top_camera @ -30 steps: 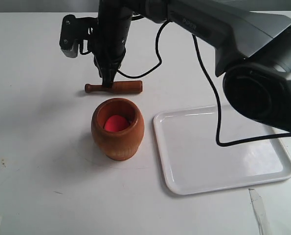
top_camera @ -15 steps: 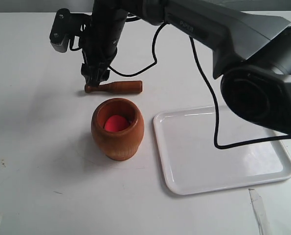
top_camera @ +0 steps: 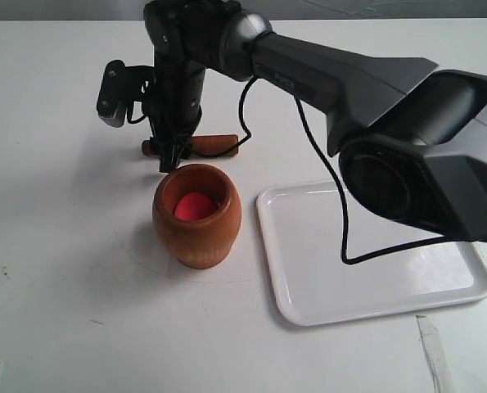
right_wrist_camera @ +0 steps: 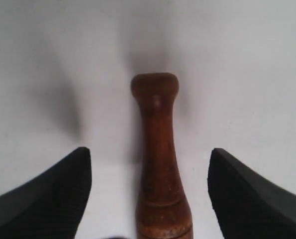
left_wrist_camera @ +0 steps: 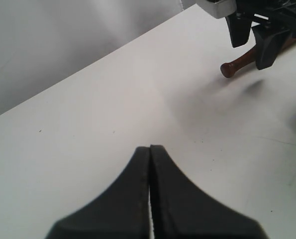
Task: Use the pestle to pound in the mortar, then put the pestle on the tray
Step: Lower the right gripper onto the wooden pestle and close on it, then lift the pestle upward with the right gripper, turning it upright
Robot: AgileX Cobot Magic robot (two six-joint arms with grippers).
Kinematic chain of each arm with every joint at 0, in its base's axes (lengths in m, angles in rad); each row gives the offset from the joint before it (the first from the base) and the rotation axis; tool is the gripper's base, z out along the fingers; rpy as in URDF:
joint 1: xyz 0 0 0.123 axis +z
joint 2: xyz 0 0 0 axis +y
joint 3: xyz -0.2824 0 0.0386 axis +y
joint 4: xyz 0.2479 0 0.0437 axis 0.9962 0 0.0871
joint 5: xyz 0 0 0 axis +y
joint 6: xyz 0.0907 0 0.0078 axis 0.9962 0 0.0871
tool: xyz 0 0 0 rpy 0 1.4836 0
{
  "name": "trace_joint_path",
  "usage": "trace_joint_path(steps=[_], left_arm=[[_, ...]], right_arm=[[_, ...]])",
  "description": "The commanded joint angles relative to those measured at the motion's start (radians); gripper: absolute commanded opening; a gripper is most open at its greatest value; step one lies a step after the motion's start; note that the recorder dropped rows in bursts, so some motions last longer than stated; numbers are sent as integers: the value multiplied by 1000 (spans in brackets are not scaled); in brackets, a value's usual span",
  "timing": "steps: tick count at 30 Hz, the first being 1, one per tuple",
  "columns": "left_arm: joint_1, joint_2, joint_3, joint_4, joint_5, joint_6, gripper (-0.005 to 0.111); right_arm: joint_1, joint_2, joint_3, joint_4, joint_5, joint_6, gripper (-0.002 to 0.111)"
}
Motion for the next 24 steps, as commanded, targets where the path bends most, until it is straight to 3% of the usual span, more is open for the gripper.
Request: trace_joint_path(steps=[1, 7, 18, 24], left_arm=[[-8, -1, 1, -7, -3, -8, 0], [-8, -1, 1, -7, -3, -8, 0], [-8, -1, 1, -7, -3, -8, 0], [-8, -1, 1, -7, -3, -8, 0]], right_arm=[[-1, 15, -7, -6, -40, 1, 57], [-1, 20, -7, -10, -77, 4, 47], [-1, 24, -7, -10, -80, -15, 0], [-1, 19, -7, -10, -114, -34, 0]])
